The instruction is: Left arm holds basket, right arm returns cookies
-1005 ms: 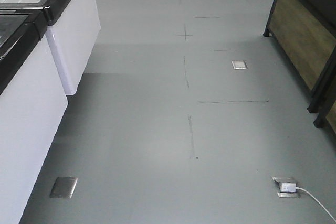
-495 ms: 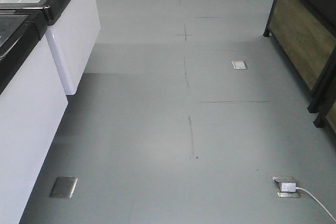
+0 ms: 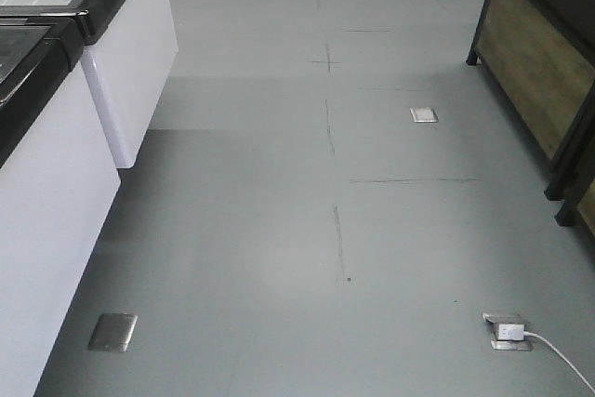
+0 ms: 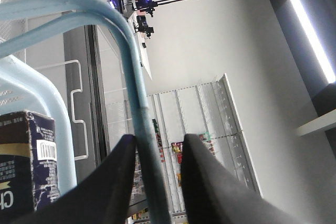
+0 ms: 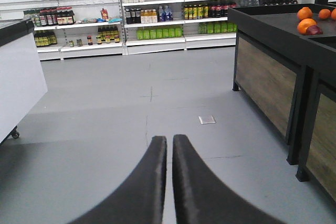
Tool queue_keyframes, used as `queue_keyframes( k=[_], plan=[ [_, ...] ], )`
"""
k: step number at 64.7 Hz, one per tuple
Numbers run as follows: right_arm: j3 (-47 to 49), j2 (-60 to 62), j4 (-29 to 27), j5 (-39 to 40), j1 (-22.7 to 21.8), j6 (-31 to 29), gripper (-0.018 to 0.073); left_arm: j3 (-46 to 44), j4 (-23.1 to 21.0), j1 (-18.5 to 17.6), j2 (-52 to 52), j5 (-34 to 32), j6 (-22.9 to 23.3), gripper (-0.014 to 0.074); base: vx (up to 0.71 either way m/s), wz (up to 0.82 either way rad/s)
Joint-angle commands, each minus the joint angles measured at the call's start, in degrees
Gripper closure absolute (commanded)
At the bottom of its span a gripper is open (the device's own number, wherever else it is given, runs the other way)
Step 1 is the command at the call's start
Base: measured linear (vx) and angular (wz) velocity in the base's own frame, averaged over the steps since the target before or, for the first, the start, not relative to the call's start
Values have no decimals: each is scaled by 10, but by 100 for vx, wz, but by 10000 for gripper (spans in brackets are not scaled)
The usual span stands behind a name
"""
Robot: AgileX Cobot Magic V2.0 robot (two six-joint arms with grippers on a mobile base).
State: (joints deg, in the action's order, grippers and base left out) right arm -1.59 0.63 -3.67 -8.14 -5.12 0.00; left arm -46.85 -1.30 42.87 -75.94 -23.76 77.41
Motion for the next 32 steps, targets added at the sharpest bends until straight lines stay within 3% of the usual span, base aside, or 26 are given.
queue_keyframes(
  k=[1, 22, 32],
  plan=[
    [-10, 7, 3, 43, 0, -3, 562, -15, -3, 1, 13, -52, -2, 431, 0, 0],
    [-10, 7, 3, 43, 0, -3, 562, -15, -3, 1, -4, -57, -3, 443, 0, 0],
    [-10, 7, 3, 43, 0, -3, 562, -15, -3, 1, -6, -65, -3, 567, 0, 0]
  ],
)
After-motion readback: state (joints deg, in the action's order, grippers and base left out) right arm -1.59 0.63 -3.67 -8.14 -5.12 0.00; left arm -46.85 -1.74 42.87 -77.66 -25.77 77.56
